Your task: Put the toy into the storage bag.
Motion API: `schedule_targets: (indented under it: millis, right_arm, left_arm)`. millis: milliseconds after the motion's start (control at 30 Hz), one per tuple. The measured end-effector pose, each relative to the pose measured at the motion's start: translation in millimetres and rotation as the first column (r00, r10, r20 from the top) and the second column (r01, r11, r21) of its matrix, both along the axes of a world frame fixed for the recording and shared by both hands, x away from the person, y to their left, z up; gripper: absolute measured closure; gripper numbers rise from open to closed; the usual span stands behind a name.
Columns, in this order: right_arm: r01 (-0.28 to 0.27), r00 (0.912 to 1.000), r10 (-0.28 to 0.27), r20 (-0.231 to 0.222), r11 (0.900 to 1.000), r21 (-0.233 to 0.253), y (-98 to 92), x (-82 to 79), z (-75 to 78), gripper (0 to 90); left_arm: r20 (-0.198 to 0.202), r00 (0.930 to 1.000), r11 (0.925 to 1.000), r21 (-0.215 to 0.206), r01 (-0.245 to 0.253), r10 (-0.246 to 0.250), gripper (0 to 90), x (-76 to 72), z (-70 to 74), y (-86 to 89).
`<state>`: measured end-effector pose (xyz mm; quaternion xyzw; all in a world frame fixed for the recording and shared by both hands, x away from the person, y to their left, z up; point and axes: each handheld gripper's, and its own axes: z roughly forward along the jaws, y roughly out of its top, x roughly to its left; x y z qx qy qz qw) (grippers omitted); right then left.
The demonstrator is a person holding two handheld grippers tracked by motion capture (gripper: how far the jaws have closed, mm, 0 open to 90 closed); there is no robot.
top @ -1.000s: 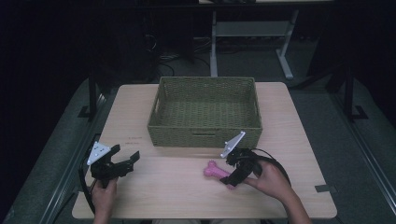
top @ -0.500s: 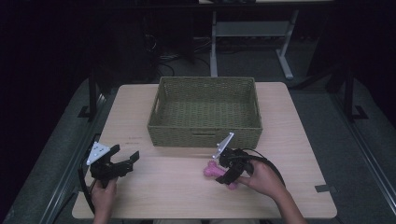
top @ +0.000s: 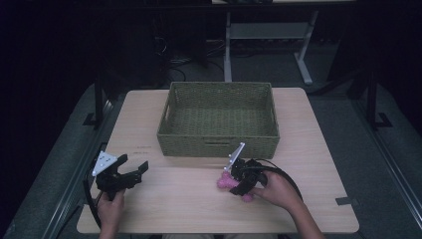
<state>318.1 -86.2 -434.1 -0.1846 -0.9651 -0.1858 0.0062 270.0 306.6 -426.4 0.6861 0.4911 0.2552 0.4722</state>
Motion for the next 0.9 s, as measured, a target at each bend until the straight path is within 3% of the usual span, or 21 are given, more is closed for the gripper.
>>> schedule_targets:
  millis: [467, 900]
  right_arm:
    - [-0.008, 0.9998, 0.009, 0.017, 1.000, -0.016, 2.2, -0.4, -1.0, 54.9]
    - [-0.046, 0.9989, 0.046, 0.013, 0.998, 0.036, -6.7, 3.9, 14.9, 58.2]
  left_arm:
    - [-0.002, 1.0000, 1.0000, -0.002, -0.001, 0.001, 13.0, 0.4, -0.3, 0.4]
    - [0.001, 1.0000, 1.0000, -0.005, -0.006, 0.006, 13.0, 0.0, 0.0, 1.2]
